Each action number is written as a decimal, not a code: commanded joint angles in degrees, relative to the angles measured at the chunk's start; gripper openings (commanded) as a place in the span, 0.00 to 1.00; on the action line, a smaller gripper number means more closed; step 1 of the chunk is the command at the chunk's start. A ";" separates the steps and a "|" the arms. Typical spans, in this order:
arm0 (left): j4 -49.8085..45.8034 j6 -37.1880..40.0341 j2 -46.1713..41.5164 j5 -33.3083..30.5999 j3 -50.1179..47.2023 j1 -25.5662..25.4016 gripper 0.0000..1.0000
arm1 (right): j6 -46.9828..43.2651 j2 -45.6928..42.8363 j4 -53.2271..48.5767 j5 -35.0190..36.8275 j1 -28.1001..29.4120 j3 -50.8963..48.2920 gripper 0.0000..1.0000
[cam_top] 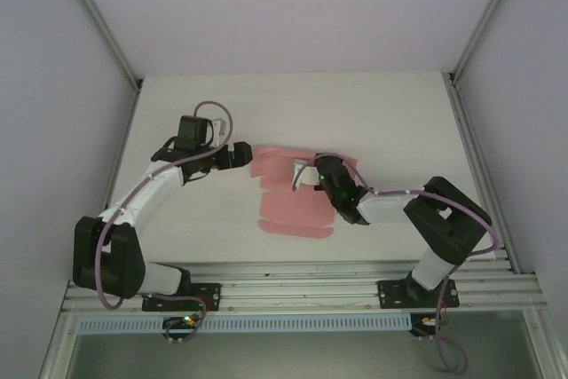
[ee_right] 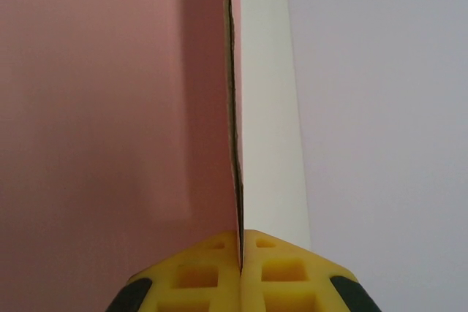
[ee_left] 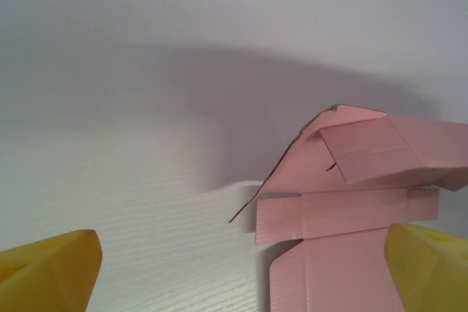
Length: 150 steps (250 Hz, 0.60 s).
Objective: Assemble paper box
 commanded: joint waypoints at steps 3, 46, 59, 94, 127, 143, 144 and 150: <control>1.05 1.16 2.75 1.73 4.19 -0.80 1.00 | 2.76 -2.45 -3.63 -1.61 0.33 2.13 0.00; 1.67 2.06 7.23 3.50 6.85 -1.88 1.00 | 3.63 -5.36 -7.33 -3.02 0.34 3.10 0.00; 2.09 2.46 8.11 4.14 7.31 -2.30 1.00 | 4.09 -6.08 -8.91 -3.21 0.33 3.66 0.00; 2.56 3.07 9.50 3.64 7.93 -3.31 1.00 | 4.66 -7.34 -10.77 -2.91 0.26 4.48 0.00; 2.64 3.76 10.18 4.23 8.31 -4.15 1.00 | 6.69 -8.88 -12.07 -4.04 0.14 4.69 0.00; 2.43 3.76 10.37 4.14 8.74 -4.88 1.00 | 7.65 -9.30 -13.28 -4.40 0.15 4.99 0.00; 2.49 3.68 10.38 4.12 8.80 -4.98 1.00 | 7.71 -9.32 -13.36 -4.39 0.16 5.02 0.00; 2.70 3.41 10.39 4.08 8.93 -5.26 1.00 | 8.22 -9.47 -13.70 -4.39 0.16 5.20 0.00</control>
